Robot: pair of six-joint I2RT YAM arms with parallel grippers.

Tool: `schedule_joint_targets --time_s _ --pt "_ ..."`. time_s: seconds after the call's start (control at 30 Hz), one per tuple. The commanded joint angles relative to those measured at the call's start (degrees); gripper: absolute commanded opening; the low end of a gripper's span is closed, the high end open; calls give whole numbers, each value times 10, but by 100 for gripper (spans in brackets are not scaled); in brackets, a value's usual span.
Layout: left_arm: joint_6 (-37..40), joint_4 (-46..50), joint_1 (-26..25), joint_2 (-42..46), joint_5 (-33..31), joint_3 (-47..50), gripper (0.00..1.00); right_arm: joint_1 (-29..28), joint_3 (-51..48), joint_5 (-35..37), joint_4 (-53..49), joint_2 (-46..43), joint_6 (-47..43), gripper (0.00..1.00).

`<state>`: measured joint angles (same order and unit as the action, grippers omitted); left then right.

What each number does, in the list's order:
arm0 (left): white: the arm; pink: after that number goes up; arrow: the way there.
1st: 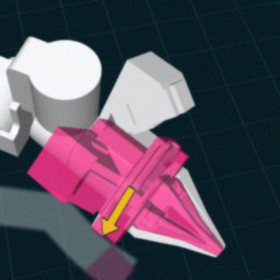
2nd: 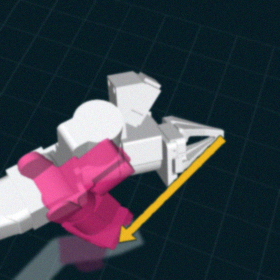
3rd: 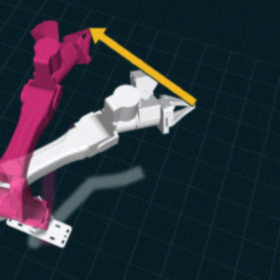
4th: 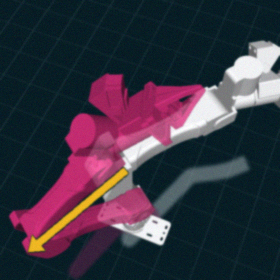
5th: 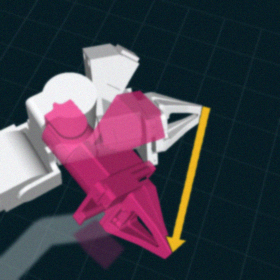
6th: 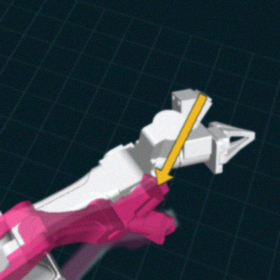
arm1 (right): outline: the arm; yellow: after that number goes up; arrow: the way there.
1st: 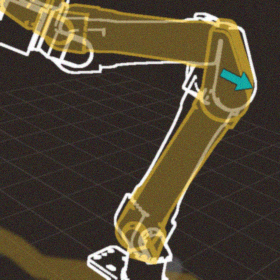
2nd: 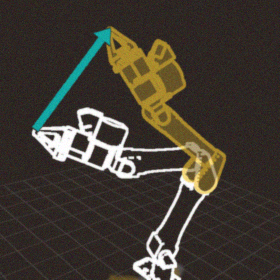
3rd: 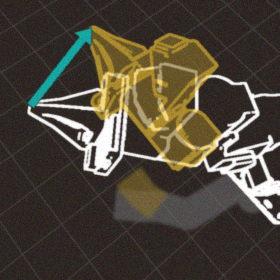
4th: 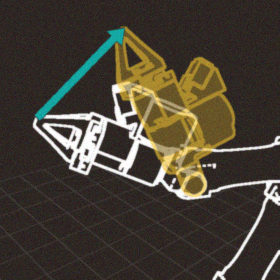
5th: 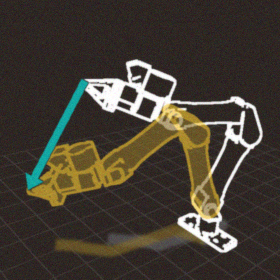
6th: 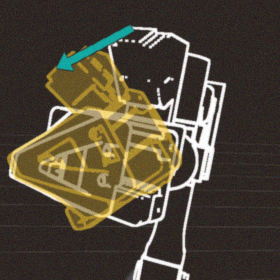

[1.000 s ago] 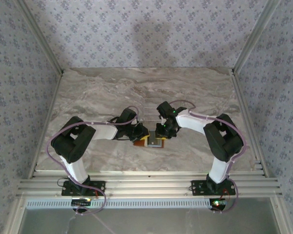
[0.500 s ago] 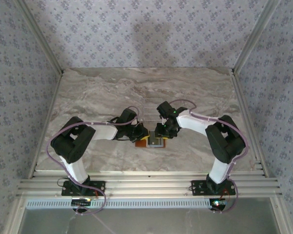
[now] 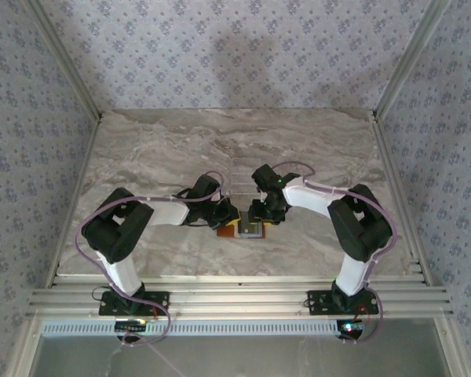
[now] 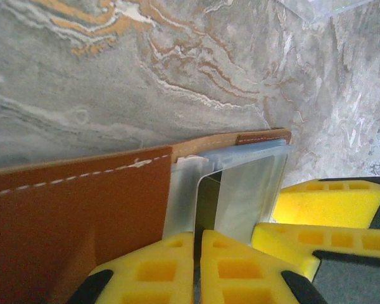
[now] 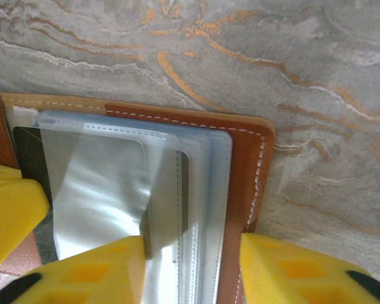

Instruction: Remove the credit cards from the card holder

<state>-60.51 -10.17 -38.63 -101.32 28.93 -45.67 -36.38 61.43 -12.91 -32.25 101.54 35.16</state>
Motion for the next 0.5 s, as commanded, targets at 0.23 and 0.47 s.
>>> schedule_joint_targets --time_s 0.23,0.47 --pt "33 54 -3 18 -23 -6 9 -4 -10 14 -19 21 1 30" --pt "93 134 1 56 -53 -21 8 -2 -11 15 -19 17 -1 28"
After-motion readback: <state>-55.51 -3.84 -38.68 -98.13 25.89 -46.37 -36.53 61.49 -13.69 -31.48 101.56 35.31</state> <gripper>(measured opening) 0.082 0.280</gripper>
